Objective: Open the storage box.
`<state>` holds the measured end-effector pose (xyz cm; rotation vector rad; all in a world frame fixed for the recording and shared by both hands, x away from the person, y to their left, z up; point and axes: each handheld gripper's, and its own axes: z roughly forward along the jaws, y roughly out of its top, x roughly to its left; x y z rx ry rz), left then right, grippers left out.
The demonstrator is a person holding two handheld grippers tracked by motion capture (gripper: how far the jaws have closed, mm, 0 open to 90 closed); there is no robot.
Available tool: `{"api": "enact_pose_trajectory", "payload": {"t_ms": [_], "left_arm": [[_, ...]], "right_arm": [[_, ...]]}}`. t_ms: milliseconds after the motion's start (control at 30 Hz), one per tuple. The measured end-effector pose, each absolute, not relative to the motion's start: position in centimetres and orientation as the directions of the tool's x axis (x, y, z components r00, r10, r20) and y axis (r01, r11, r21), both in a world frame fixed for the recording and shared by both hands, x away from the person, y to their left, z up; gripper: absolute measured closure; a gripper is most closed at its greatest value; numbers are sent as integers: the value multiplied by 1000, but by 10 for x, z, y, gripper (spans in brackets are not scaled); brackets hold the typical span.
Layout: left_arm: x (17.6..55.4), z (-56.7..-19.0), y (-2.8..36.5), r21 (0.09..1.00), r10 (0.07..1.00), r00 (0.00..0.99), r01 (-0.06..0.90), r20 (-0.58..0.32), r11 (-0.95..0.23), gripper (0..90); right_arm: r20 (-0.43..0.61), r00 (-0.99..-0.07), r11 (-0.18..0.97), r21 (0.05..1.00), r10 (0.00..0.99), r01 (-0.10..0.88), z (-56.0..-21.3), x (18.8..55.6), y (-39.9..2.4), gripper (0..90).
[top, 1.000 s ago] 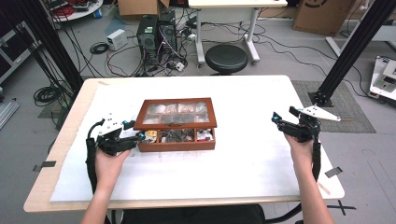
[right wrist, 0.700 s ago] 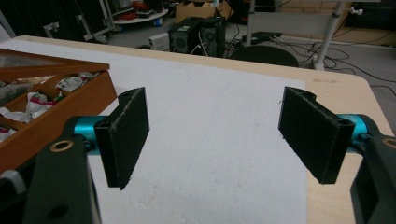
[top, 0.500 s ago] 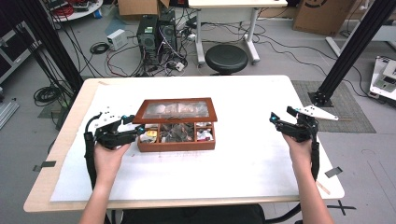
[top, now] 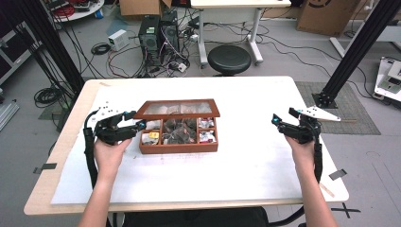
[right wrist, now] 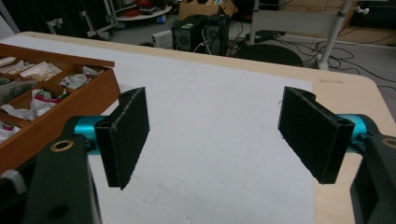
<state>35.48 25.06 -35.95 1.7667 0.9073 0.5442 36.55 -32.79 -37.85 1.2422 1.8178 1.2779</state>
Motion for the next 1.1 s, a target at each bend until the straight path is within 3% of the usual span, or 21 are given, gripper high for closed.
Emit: {"api": "enact_pose_trajectory", "payload": {"t_ms": [1100], "left_arm": [[405,-314,252,939,798,595,319,-93,-128,443]], "right_arm": [[58,-397,93,931,916,352,-378,364,-330,256]]}}
